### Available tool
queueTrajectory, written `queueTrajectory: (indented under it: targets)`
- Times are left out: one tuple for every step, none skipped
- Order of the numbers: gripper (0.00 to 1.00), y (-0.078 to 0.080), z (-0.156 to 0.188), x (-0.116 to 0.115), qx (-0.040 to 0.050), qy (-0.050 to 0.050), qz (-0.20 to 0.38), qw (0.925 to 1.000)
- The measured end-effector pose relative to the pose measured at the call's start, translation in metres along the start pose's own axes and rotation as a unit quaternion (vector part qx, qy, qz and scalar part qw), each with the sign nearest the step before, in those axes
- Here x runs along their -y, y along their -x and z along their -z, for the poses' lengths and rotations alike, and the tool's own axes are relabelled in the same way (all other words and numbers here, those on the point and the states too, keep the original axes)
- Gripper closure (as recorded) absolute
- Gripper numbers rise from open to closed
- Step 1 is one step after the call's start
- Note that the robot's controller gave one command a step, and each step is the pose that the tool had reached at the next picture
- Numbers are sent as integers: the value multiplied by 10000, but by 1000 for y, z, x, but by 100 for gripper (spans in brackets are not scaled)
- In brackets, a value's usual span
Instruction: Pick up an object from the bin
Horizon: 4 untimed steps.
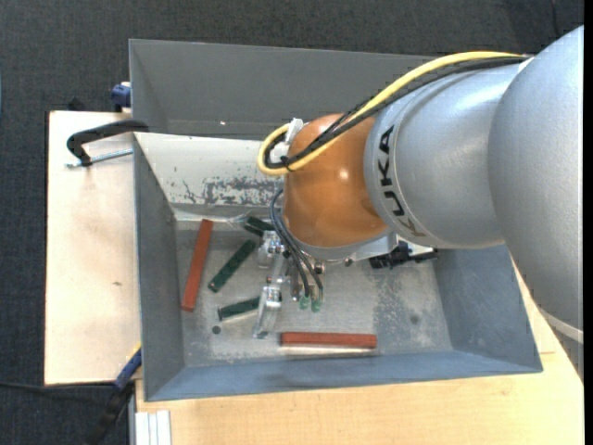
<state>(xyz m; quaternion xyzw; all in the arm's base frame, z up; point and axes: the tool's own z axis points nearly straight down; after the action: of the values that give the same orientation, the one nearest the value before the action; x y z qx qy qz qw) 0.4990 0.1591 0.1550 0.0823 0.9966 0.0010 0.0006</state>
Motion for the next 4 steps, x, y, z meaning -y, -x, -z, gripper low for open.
queueTrajectory:
  targets:
    - [0,-8,-19,4,-19,-10,-291,9996]
    - [100,48,-74,20,11,3,-1286,9917]
    - [100,48,-74,20,11,4,-1288,9917]
    - [100,44,-34,21,-28,-18,-1249,9922]
